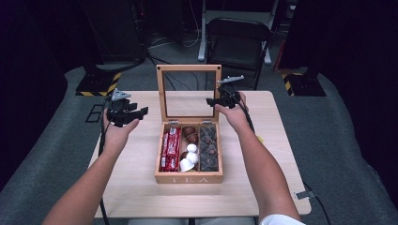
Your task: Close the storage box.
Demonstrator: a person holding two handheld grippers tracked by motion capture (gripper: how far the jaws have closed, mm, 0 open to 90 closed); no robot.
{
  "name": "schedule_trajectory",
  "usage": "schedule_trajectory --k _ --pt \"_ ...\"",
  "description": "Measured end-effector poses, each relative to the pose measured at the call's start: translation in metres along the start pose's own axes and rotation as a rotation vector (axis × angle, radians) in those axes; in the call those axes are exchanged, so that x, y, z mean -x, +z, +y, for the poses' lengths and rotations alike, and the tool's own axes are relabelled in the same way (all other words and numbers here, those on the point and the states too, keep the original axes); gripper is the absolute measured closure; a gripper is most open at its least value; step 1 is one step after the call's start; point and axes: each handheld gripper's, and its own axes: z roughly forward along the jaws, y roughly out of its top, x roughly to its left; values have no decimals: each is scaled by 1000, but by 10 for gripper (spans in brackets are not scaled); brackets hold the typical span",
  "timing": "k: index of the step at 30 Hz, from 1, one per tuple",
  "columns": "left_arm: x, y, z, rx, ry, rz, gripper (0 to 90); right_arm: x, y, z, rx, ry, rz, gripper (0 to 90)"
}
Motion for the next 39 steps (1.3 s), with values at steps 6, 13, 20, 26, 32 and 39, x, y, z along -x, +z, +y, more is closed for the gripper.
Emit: schedule_trajectory --k 6,13,20,26,32,39 --pt "-1 0 0 -2 -2 0 481 2 -3 1 -9 -8 -9 430" --pt "0 1 0 -3 1 2 481 4 -6 1 -12 15 -11 503" --pt "-1 0 -2 -1 -1 7 482 4 -9 1 -11 35 -43 619" --pt "-1 0 -2 -2 -1 5 481 5 -10 -1 0 33 -40 639" --pt "0 0 0 2 1 4 481 2 -15 -4 6 24 -45 643" --pt "5 3 3 -1 8 -5 481 -2 -20 -9 41 15 -42 648"
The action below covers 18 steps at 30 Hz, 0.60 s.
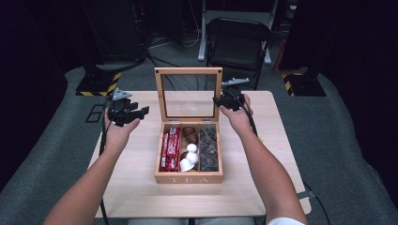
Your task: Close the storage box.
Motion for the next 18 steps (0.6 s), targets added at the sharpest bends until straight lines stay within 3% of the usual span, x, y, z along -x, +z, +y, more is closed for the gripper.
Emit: schedule_trajectory --k 11,18 --pt "7 8 4 -2 16 -13 481 -4 -7 -4 13 -4 1 652" --pt "9 12 10 2 1 -35 481 -7 -11 -6 20 -25 -2 652"
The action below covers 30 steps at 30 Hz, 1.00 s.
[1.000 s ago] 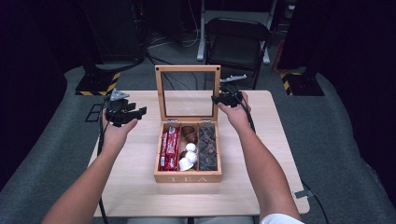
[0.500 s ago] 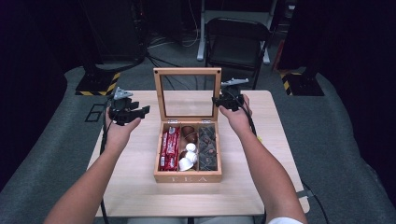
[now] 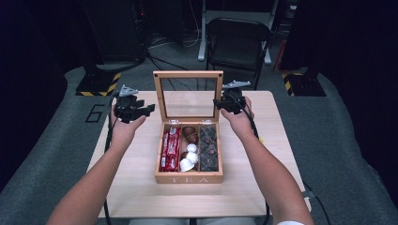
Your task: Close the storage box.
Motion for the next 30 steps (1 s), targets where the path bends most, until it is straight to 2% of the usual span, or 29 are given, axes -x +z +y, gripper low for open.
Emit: schedule_trajectory --k 11,12,16,22,30 --pt "6 2 7 7 14 -11 481 -5 -7 -4 2 -22 -4 650" --pt "6 1 8 5 14 -14 481 -5 -8 -5 6 -35 -7 650" --pt "7 0 10 8 19 -16 482 -6 -9 -5 9 -24 -5 650" --pt "8 -2 15 15 27 -20 483 -7 -12 -7 9 -48 1 649" --pt "12 0 18 23 33 -25 485 -9 -16 -11 16 -53 7 647"
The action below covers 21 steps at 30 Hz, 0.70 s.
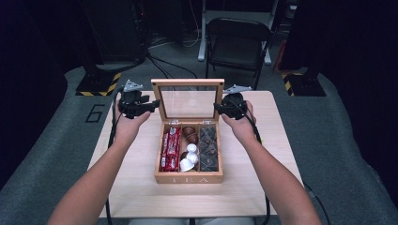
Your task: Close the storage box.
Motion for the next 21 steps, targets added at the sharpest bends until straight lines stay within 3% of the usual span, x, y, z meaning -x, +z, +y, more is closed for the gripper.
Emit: schedule_trajectory --k 9,18,21 --pt "3 2 0 -7 10 -9 529 -2 -3 -4 10 5 7 643" --pt "6 -2 7 17 23 -15 559 -4 -6 -8 18 1 13 638" --pt "7 -4 8 20 34 -24 610 -5 -8 -10 20 3 16 634"
